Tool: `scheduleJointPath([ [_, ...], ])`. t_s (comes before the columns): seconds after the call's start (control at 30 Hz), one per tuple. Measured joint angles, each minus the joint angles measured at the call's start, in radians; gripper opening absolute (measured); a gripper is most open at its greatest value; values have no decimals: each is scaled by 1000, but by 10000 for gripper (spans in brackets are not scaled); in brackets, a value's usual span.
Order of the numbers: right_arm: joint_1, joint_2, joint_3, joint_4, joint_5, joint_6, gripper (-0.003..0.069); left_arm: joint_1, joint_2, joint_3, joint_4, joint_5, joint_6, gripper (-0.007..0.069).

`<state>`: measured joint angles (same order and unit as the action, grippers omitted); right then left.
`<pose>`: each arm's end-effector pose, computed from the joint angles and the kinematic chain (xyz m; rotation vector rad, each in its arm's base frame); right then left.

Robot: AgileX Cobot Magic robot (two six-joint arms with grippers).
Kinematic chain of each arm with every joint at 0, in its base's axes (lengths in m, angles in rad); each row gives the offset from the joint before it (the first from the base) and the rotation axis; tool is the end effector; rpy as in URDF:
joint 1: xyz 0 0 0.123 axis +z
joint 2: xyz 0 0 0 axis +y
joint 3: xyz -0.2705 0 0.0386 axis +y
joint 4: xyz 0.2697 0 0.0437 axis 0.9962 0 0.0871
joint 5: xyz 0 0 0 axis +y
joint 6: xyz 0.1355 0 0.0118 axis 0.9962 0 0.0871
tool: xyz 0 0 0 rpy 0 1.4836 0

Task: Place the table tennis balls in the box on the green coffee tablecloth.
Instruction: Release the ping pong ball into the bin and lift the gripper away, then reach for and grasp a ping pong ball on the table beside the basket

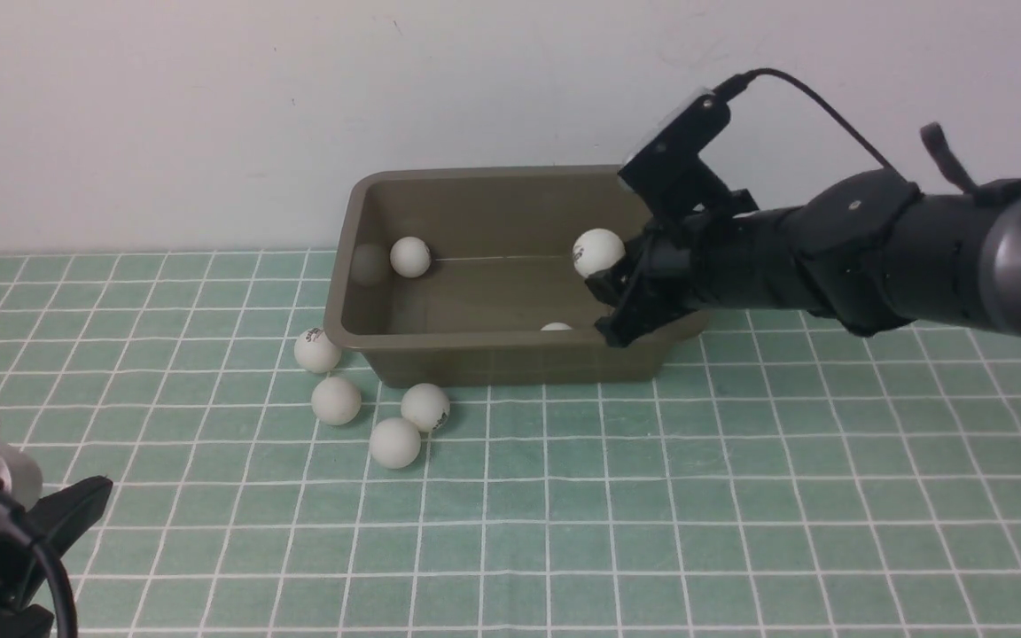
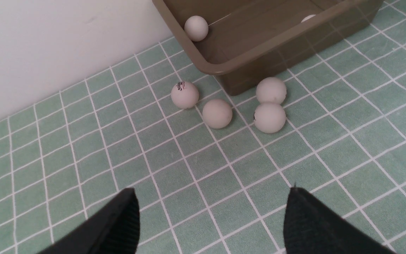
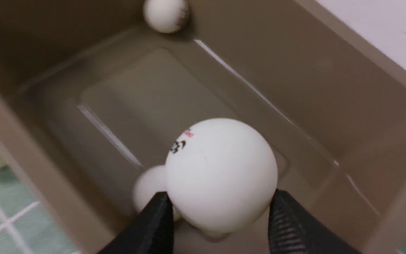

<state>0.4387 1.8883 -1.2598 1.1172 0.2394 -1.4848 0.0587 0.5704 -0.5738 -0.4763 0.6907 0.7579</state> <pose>0.4140 0.2263 0.1645 -0.9881 1.9820 0.2711 0.1761 -0.0295 0.2789 0.5053 2.0259 -0.0480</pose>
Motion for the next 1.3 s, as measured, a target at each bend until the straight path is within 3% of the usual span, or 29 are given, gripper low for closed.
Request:
scheduleJointPath([
  [0.1,-31,1,-2,35,-8,0,337,0,0,0,0,6,0,492],
  [0.13,-59,1,-7,79,-23,0,441,0,0,0,0,10,0,492],
  [0.27,-78,-1,-8,114,-35,-1,552,0,0,0,0,10,0,492],
  [0.37,-81,-22,-8,121,-40,-21,589,0,0,0,0,10,0,492],
  [0.57,-92,-174,-8,123,-76,-56,581,0,0,0,0,10,0,492],
  [0.83,-175,-492,52,123,-63,-31,553,0,0,0,-17,10,0,492],
  [1.17,-205,-739,152,111,258,321,499,0,0,0,-66,10,0,492],
  [1.2,-205,-745,152,99,369,395,481,0,0,0,-67,10,0,492],
  [1.3,-205,-744,153,81,454,440,471,0,0,0,-67,10,0,492],
])
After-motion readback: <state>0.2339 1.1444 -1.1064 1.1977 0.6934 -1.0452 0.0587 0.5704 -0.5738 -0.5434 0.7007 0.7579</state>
